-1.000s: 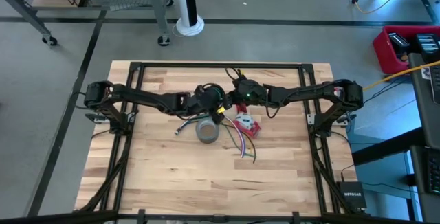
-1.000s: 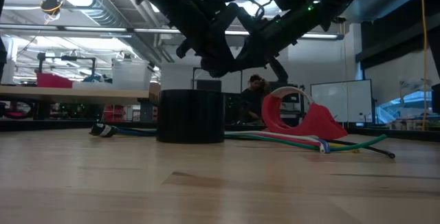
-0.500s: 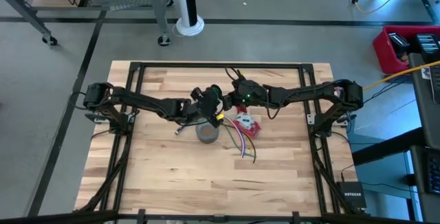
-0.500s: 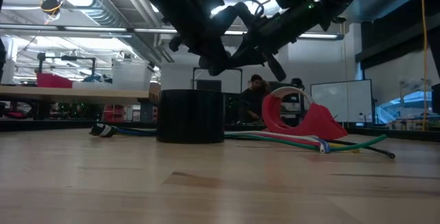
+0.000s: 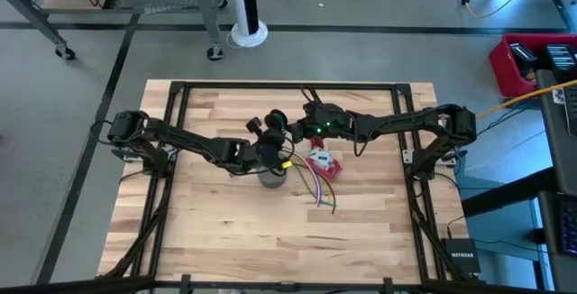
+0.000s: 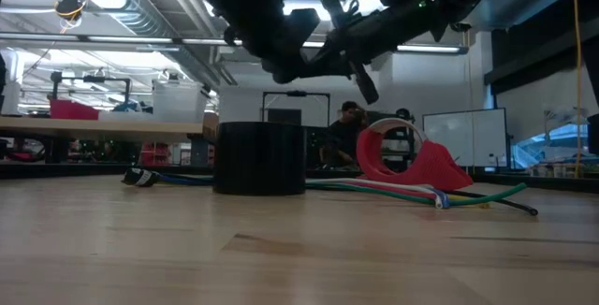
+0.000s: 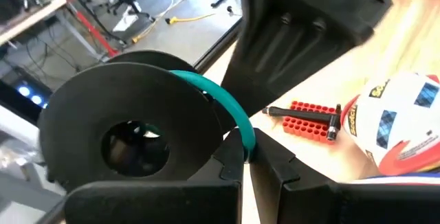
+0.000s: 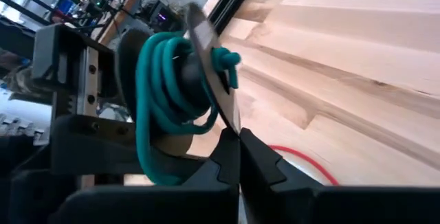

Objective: Coil cords
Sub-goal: Coil the green wire onto the black spool

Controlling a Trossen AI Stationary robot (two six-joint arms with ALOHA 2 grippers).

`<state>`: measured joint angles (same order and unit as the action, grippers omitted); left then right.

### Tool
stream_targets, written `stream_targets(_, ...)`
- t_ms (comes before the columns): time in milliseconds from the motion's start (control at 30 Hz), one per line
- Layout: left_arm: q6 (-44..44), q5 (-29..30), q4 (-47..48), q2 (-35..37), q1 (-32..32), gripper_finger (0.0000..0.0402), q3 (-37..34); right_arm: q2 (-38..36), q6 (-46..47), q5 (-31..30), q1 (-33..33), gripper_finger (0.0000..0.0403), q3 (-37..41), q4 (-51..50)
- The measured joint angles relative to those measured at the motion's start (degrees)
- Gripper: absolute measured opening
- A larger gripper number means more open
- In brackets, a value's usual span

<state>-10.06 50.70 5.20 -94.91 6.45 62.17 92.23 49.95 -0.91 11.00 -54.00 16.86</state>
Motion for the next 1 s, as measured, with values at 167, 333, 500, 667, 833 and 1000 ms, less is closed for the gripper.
stream_targets(167, 4.73, 0.36, -2.21, 0.0, 1.19, 0.0001, -0.02, 0.0, 0.0, 0.98, -0.02, 0.0, 0.0, 0.37)
stream_targets(333, 6.21, 4.62, -3.27, -0.02, 1.47, 0.0001, -0.02, 0.0, 0.0, 3.34, -0.09, 0.0, 0.0, 0.44)
stream_targets(500, 6.25, 5.26, -2.7, -0.02, 1.45, 0.0001, -0.04, -0.01, 0.0, 4.52, -0.09, 0.0, 0.0, 0.11)
stream_targets(667, 6.25, 5.33, -2.25, 0.32, 1.47, 0.0001, -0.04, 0.0, 0.0, 4.64, -0.11, 0.0, 0.0, 0.11)
stream_targets(833, 7.43, 6.02, -2.24, 1.45, 1.45, 0.0001, -0.04, -0.02, -0.02, 4.71, -0.11, 0.0, 0.0, 0.2)
stream_targets(1000, 7.43, 6.27, -2.17, 1.53, 1.45, 0.0001, -0.04, -0.02, -0.02, 4.88, -0.15, 0.0, 0.0, 0.07)
